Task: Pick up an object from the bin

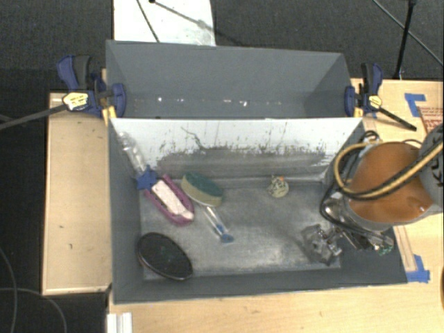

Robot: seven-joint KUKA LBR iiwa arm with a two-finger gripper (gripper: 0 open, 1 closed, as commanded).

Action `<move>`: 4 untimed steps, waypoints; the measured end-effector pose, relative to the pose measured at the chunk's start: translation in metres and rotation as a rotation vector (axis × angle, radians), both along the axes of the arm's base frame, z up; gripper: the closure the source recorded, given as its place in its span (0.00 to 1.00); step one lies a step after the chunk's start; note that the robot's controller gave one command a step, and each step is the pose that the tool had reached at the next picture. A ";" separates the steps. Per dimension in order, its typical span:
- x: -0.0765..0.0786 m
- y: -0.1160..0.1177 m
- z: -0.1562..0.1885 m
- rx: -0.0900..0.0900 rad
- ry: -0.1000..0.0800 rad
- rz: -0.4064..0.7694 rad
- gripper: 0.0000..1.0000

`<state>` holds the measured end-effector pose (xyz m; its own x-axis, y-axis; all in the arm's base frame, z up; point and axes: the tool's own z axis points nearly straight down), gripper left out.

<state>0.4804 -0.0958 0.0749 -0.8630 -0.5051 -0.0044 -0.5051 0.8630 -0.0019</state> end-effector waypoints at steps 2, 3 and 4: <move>0.018 0.011 0.009 0.002 -0.001 -0.194 0.00; 0.018 0.010 0.008 0.001 0.000 -0.190 1.00; 0.018 0.010 0.008 0.000 0.000 -0.187 0.00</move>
Offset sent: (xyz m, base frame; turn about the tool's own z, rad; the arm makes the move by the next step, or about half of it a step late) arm 0.0000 0.0000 0.0000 0.0000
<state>0.4980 -0.0856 0.0832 -0.9420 -0.3357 -0.0046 -0.3357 0.9420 -0.0015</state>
